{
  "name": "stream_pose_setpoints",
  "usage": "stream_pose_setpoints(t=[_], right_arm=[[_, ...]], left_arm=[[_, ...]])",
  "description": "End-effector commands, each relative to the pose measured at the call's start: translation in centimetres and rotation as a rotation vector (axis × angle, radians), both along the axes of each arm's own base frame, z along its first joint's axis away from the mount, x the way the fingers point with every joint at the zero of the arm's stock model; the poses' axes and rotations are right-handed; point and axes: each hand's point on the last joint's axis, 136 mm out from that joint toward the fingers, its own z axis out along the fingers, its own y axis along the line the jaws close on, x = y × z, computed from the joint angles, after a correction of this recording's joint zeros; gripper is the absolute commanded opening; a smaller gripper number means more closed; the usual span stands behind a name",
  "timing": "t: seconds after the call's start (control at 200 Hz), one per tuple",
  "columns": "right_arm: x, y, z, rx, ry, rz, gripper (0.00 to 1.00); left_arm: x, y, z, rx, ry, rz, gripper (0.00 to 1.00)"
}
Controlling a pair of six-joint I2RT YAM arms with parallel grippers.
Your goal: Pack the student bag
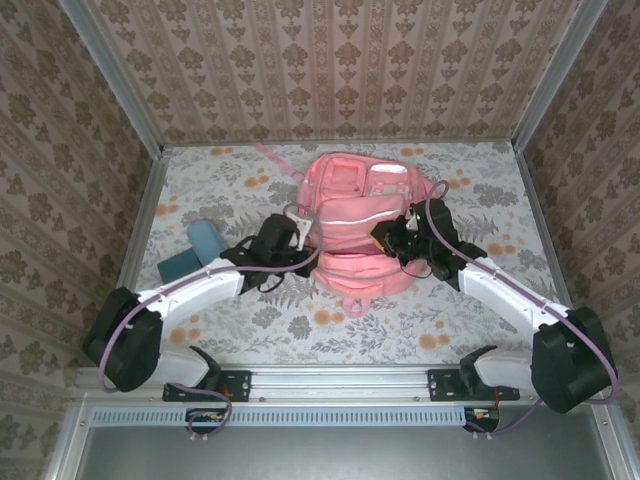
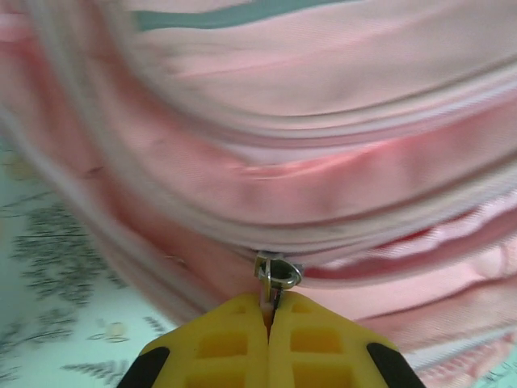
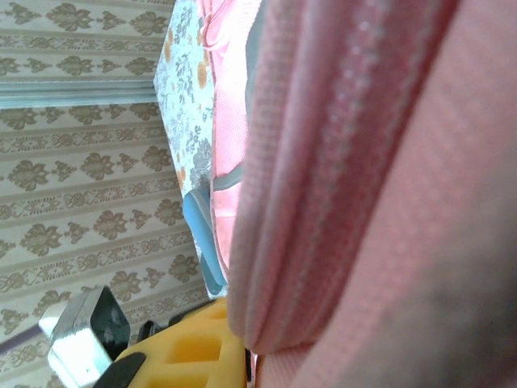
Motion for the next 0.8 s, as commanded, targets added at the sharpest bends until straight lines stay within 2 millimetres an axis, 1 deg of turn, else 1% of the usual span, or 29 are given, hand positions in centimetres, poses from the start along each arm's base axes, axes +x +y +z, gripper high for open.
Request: stream_pose_setpoints(t=[0.0,0.07,0.14,0.285,0.44,0.6,0.72,0.765,0.795], right_arm=[[-0.2,-0.7,0.8,-0.042,-0.024,0.022,0.05],[-0.3,-0.6,0.7,-0.048,-0.023,0.035,0.04],[-0.3,-0.7,0.6,-0.056,-0.020,0.040,0.04],[-0.1,-0.6,0.7,-0.049,-0.024,0.054,0.02],[-0.1,-0.3,1.4,-0.052,-0.047,0.089,0.02],[0.1,-0.5,1.2,-0.056,-0.045,0.089,0.01],[0.1,-0.6,0.9,-0.055,-0.039,0.089,0.01],[0.1,-0.6,0.8,-0.055,-0.038,0.089,0.01],[0.2,-0.6,0.7,-0.058,-0.036,0.086,0.01]], left_arm=[[1.9,4.2,-0.6,0.089,-0.041,0.118,0.00],[2.8,5.3,-0.8,0.101,-0.047,0.148,0.00],[3.6,5.9,-0.8,0.098,-0.053,0.164,0.00],[5.4,6.3,-0.9,0.115,-0.061,0.165,0.00],[6.9,5.7,-0.8,0.105,-0.057,0.124,0.00],[8.9,5.0,0.1,0.066,-0.064,0.121,0.00],[10.0,4.5,0.6,0.063,-0.069,0.104,0.00],[10.1,4.4,0.6,0.065,-0.063,0.103,0.02],[10.1,4.5,0.7,0.068,-0.061,0.106,0.06]])
